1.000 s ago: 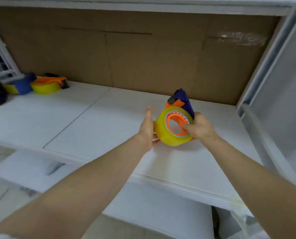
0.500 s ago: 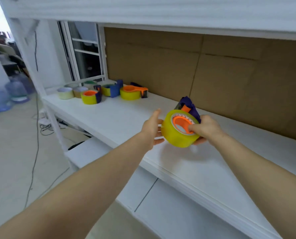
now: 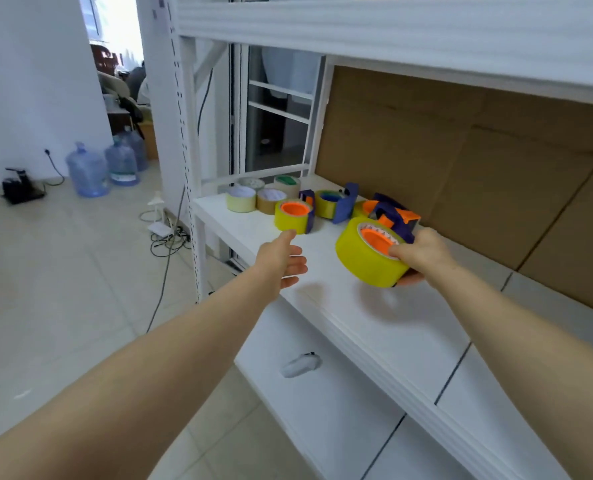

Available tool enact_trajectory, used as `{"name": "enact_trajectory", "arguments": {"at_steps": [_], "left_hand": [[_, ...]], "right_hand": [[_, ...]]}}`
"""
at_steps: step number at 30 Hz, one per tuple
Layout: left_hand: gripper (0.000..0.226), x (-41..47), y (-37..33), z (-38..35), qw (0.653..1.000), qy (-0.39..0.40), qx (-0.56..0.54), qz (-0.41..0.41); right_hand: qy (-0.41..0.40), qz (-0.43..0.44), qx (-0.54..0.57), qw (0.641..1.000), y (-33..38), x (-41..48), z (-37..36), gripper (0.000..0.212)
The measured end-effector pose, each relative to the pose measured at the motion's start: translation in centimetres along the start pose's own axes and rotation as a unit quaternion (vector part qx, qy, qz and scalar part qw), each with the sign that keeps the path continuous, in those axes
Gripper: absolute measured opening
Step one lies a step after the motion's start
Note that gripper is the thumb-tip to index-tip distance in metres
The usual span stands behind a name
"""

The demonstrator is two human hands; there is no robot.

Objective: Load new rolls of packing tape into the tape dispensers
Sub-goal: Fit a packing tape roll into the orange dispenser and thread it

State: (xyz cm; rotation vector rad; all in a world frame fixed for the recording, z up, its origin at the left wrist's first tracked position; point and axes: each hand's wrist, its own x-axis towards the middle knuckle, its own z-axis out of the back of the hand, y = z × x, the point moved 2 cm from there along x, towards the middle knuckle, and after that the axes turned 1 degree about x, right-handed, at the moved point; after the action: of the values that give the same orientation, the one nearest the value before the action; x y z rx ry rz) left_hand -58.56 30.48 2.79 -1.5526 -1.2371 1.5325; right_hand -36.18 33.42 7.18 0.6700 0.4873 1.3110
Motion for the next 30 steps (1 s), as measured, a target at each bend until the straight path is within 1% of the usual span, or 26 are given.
{"name": "enact_trajectory", "arguments": {"at_steps": [4, 7, 9, 11, 15, 17, 20, 22, 25, 30], "left_hand": [[0.039, 3.8, -2.0, 2.6, 1.000, -0.023, 0.001, -0.017], [0.034, 7.2, -4.2, 4.3, 0.998, -0.036, 0.016, -0.043], [0.029, 9.7, -5.9, 5.2, 0.997, -0.039, 0.026, -0.058], [0.029, 12.3, -7.8, 5.9, 0.996, -0.044, 0.043, -0.069], [0.022, 17.6, -11.6, 7.1, 0.992, -0.049, 0.067, -0.099], [0.024, 20.0, -13.0, 7.7, 0.988, -0.044, 0.083, -0.119], [0.026, 23.5, -14.1, 8.5, 0.977, -0.053, 0.151, -0.140], [0.027, 25.9, -14.9, 8.7, 0.970, -0.048, 0.181, -0.154], [0.025, 29.5, -16.7, 8.6, 0.965, -0.013, 0.211, -0.156], [0.026, 35.9, -19.4, 8.1, 0.946, 0.030, 0.272, -0.176]], "right_hand": [[-0.013, -0.008, 0.005, 1.000, 2.5, 4.5, -2.5, 0.033], [-0.019, -0.020, 0.047, 0.999, 4.3, 8.6, -4.8, 0.037], [-0.010, -0.043, 0.089, 0.995, 5.7, 11.4, -6.1, 0.040], [0.011, -0.077, 0.136, 0.988, 7.1, 14.2, -7.2, 0.036], [0.021, -0.095, 0.164, 0.982, 9.9, 19.7, -9.0, 0.032], [0.017, -0.111, 0.188, 0.976, 11.1, 22.0, -10.0, 0.038], [0.009, -0.131, 0.217, 0.967, 12.3, 24.7, -11.8, 0.046], [0.001, -0.142, 0.220, 0.965, 12.7, 26.3, -12.7, 0.049], [-0.023, -0.170, 0.204, 0.964, 13.4, 28.8, -13.8, 0.053], [-0.061, -0.204, 0.135, 0.968, 14.3, 32.8, -15.5, 0.044]]}}
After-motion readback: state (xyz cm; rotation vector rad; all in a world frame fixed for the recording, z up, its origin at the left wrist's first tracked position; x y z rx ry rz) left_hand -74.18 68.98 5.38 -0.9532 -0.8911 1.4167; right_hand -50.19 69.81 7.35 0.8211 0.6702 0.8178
